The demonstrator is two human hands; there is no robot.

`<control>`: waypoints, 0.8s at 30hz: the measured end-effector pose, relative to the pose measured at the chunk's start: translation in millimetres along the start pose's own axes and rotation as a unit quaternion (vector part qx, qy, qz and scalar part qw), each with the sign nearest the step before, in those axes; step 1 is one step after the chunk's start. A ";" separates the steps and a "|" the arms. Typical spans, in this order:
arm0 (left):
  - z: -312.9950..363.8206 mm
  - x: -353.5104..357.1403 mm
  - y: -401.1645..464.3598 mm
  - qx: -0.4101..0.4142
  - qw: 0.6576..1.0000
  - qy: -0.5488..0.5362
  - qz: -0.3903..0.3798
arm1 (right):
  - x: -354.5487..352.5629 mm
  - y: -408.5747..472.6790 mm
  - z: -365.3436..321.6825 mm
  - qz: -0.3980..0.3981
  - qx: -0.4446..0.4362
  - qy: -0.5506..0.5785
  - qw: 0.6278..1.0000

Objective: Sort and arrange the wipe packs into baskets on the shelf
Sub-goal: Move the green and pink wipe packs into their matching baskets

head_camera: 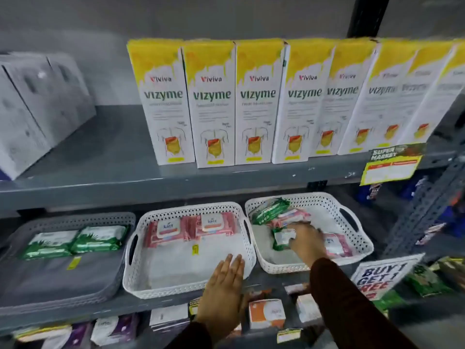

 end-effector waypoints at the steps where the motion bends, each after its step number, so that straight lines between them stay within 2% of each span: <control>1: 1.8 -1.6 1.3 -0.007 1.000 0.010 0.011 | -0.2 10.3 6.0 -0.005 -0.003 -0.001 1.000; 4: 6.5 -11.3 2.7 -0.025 1.000 0.006 0.013 | -10.1 17.0 12.1 -0.080 0.022 0.033 0.996; 7: 8.6 -7.0 2.0 -0.019 1.000 0.015 -0.006 | -2.6 30.5 14.3 -0.145 0.038 -0.046 0.988; 9: 7.0 -8.6 -1.4 -0.018 1.000 0.020 -0.006 | 5.0 28.8 9.9 -0.177 0.038 -0.038 0.983; 13: -5.5 -8.2 -13.6 -0.026 0.999 0.024 0.006 | 14.4 16.2 2.7 -0.158 0.006 0.024 0.987; 19: -40.3 -7.3 -49.2 -0.049 0.999 0.019 0.010 | -0.2 -1.9 -1.4 -0.129 0.043 0.119 0.983; 24: -86.6 -10.9 -83.8 -0.073 0.997 -0.006 0.036 | -34.7 -31.2 -37.9 -0.053 0.013 0.194 0.980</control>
Point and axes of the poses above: each hand's wrist, its own y-axis towards the middle knuckle, its own x-axis out of the palm, z = x × y, the point moved 3 cm from there along y, towards the middle knuckle, and after that the axes turned 10 degrees about -z, right-handed, at the moved point
